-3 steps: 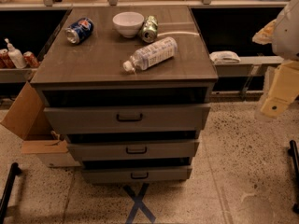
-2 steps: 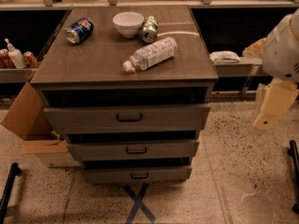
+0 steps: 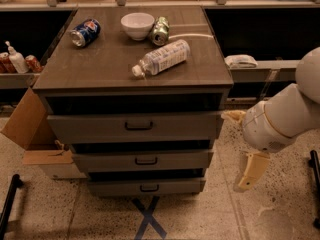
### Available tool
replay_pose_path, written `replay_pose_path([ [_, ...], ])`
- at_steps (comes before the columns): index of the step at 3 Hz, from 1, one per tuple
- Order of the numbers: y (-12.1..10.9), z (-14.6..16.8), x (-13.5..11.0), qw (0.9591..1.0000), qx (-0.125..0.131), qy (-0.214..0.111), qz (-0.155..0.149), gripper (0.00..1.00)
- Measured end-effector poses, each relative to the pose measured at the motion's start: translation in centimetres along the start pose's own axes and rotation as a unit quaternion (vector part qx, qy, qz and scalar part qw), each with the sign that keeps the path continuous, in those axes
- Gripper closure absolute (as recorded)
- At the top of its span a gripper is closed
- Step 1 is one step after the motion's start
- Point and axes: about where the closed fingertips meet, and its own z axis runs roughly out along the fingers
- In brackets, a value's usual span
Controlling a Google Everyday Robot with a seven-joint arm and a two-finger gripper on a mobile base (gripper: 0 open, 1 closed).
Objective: Open bottom drawer
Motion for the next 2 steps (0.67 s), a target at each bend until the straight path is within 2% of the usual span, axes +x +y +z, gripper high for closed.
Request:
replay_pose_path([
  [1, 0.0, 0.4, 0.0, 1.0000, -0.003, -0.001, 0.000, 0.00],
  [2, 0.0, 3.1, 0.3, 0.9998, -0.020, -0.008, -0.002, 0.00],
])
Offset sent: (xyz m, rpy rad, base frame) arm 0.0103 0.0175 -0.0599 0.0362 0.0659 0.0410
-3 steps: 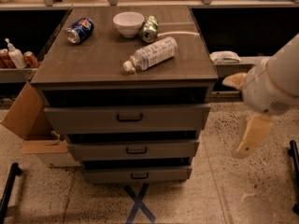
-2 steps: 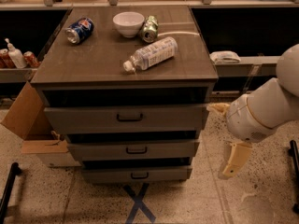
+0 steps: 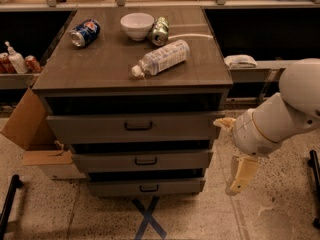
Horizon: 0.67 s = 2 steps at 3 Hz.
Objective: Open bottom drawer
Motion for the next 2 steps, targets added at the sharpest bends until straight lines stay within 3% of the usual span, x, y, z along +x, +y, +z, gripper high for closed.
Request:
replay_pose_path([
  [2, 1.5, 12.5, 2.5, 0.9973, -0.049, -0.037, -0.040, 0.00],
])
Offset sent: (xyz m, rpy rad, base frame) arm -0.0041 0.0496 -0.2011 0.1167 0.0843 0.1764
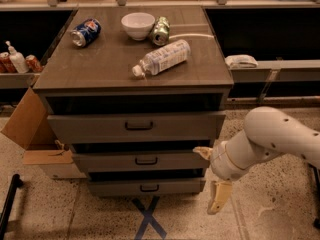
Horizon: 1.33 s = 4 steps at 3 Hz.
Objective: Open bottom drawer
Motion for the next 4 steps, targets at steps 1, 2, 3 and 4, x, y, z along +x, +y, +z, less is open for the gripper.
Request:
replay_pose_path([
  [1, 1.3, 7.3, 1.5, 0.9990, -0.038, -0.023, 0.011, 0.00],
  [2, 1.3, 7.3, 1.5, 0.9990, -0.038, -0.023, 0.011, 0.00],
  [3, 1.0, 9.5, 1.9, 0.9981, -0.047, -0.039, -0.003, 0.00],
  [4, 0.4, 13.8, 2.7, 0.9963, -0.060, -0.049, -0.036, 0.00],
])
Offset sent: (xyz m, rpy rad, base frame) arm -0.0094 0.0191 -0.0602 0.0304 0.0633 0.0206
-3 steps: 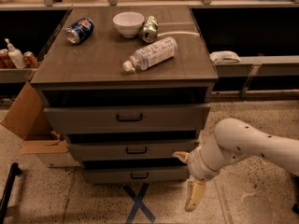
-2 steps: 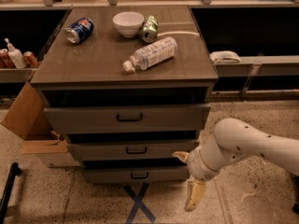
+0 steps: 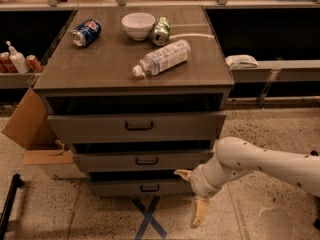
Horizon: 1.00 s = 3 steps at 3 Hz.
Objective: Open bottom drawer
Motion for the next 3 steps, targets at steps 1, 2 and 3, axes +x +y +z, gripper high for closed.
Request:
replay_pose_path([
  [1, -0.8, 4.3, 1.7, 0.9996, -0.014, -0.012, -0.018, 0.00],
  [2, -1.0, 9.6, 3.3, 0.9980, -0.040, -0.041, -0.028, 0.00],
  [3, -1.0, 9.6, 3.3, 0.9980, -0.040, -0.041, -0.028, 0.00],
])
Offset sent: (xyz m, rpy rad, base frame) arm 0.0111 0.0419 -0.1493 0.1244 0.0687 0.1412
